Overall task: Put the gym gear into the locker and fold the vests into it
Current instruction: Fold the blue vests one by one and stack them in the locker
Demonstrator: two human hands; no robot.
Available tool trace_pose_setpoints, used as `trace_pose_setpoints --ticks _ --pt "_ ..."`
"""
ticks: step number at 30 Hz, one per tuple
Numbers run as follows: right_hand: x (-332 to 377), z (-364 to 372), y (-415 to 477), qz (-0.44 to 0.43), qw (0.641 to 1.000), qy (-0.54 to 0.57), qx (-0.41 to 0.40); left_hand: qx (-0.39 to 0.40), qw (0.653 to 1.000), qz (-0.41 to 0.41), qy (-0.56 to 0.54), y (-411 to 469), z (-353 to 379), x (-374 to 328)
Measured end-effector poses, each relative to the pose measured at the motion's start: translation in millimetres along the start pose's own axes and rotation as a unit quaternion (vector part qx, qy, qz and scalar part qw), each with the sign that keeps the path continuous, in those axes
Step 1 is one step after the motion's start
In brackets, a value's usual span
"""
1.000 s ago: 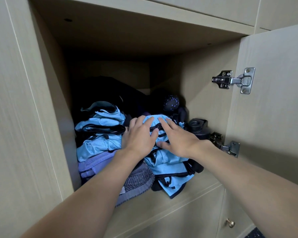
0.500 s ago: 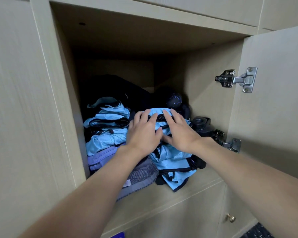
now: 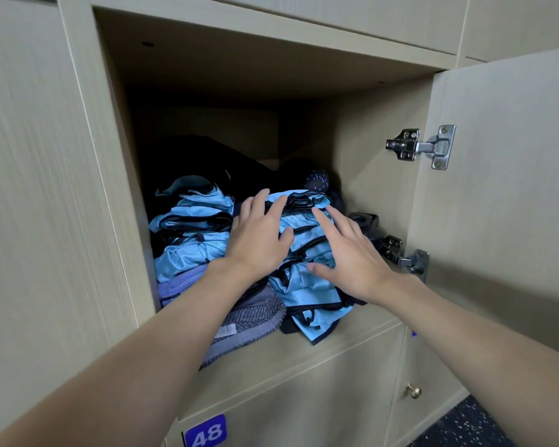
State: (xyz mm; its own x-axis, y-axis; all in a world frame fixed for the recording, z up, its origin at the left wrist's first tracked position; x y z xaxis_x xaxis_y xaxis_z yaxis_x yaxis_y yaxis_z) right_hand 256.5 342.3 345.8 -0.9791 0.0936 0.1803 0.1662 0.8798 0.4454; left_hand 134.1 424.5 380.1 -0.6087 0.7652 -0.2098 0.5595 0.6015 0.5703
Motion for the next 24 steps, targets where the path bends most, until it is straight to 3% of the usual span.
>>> trace_pose_setpoints --ticks 24 --pt "8.8 -10.0 -46.0 0.04 0.999 0.019 0.017 -0.058 0.997 0.041 0.0 -54.3 -22.1 -27.2"
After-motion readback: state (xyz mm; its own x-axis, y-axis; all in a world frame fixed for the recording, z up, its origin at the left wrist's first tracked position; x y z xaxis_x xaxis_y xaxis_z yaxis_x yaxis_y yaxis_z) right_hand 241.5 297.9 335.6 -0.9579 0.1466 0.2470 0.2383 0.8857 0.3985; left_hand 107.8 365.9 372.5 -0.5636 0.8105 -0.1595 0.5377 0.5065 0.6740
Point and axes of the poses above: each hand's wrist, its own y-axis towards the middle knuckle, its own z-axis out of the palm, x = y × z, the point moved 8 cm from there along y, towards the middle knuckle
